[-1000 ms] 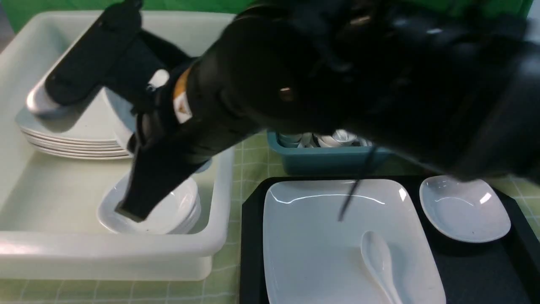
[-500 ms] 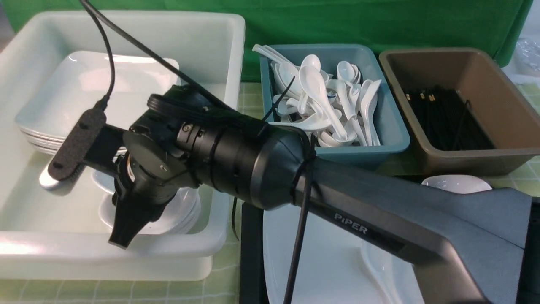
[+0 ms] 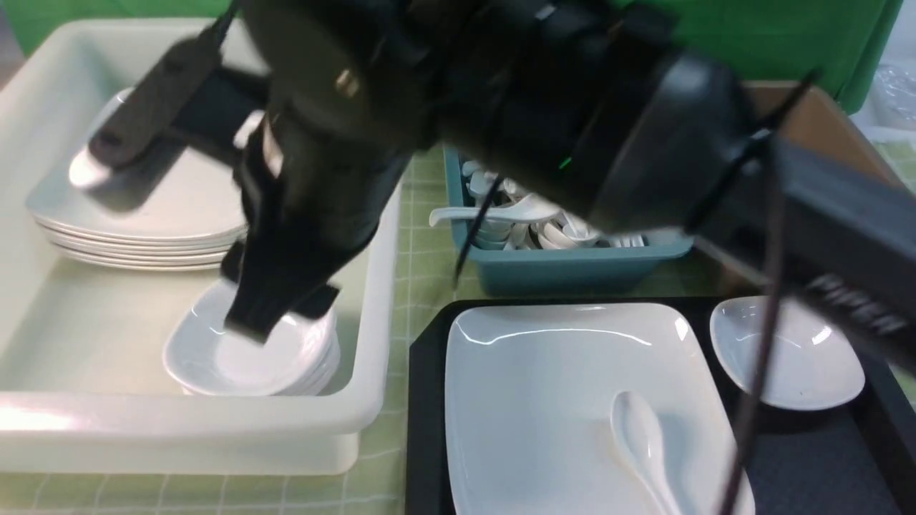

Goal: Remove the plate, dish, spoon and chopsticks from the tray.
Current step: Use the right arm to grab a small plate from the dinner plate

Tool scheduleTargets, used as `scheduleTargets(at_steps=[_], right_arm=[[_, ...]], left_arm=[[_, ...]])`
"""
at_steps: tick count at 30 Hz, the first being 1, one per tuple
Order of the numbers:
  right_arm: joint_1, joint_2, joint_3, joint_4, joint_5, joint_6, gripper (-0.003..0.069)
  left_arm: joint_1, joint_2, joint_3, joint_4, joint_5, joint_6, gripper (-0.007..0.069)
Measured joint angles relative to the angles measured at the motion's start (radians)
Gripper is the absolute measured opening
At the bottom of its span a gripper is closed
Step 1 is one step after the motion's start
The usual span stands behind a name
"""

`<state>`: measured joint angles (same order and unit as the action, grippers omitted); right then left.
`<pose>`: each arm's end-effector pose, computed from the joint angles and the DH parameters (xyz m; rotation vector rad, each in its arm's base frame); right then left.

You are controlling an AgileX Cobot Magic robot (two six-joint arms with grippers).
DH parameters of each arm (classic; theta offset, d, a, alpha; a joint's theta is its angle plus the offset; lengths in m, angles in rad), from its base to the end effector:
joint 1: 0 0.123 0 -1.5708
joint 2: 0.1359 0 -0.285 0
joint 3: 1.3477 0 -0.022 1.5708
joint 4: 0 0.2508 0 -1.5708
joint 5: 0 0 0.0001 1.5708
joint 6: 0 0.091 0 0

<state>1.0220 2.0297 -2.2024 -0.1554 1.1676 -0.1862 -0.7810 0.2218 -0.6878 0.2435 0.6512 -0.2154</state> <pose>0.2469 0.3789 0.3740 -1.4138 2.0229 0.1595 0.0268 -0.0078 0.3657 0.5160 1.5950 -0.4868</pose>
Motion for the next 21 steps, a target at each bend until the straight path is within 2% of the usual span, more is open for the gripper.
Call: scheduleTargets(at_steps=[4, 6, 7, 8, 9, 11, 12, 13, 14, 19, 21], right_arm=[[-0.072, -0.105, 0.139, -0.010, 0.000, 0.013, 0.0297], [-0.129, -0.178, 0.259, -0.013, -0.001, 0.013, 0.0262], [-0.129, -0.178, 0.274, -0.013, -0.001, 0.013, 0.0262], [-0.205, -0.247, 0.417, -0.016, -0.003, 0.013, 0.0262], [-0.214, -0.262, 0.433, -0.018, -0.003, 0.013, 0.0263], [-0.348, -0.340, 0.662, -0.025, -0.007, 0.011, 0.0286], [-0.358, -0.349, 0.679, -0.026, -0.009, 0.011, 0.0288], [-0.448, -0.372, 0.812, -0.031, -0.031, 0.010, 0.0307], [-0.477, -0.377, 0.852, -0.031, -0.047, 0.010, 0.0313], [-0.672, -0.379, 1.085, -0.031, -0.251, 0.010, 0.0371], [-0.714, -0.376, 1.127, -0.031, -0.324, 0.010, 0.0382]], left_arm=[[0.000, 0.029, 0.042, -0.017, -0.076, 0.000, 0.0021], [0.000, 0.041, 0.047, -0.019, -0.081, 0.000, 0.0021], [0.000, 0.041, 0.047, -0.019, -0.081, 0.000, 0.0021], [0.000, 0.047, 0.047, -0.020, -0.087, 0.002, 0.0021], [0.000, 0.047, 0.047, -0.020, -0.087, 0.001, 0.0021], [0.000, 0.048, 0.047, -0.021, -0.088, 0.025, 0.0021], [0.000, 0.048, 0.047, -0.021, -0.088, 0.025, 0.0021], [0.000, 0.048, 0.047, -0.021, -0.088, 0.046, 0.0021], [0.000, 0.048, 0.047, -0.021, -0.088, 0.054, 0.0021], [0.000, 0.048, 0.047, -0.020, -0.089, 0.068, 0.0021], [0.000, 0.048, 0.047, -0.020, -0.089, 0.071, 0.0021]])
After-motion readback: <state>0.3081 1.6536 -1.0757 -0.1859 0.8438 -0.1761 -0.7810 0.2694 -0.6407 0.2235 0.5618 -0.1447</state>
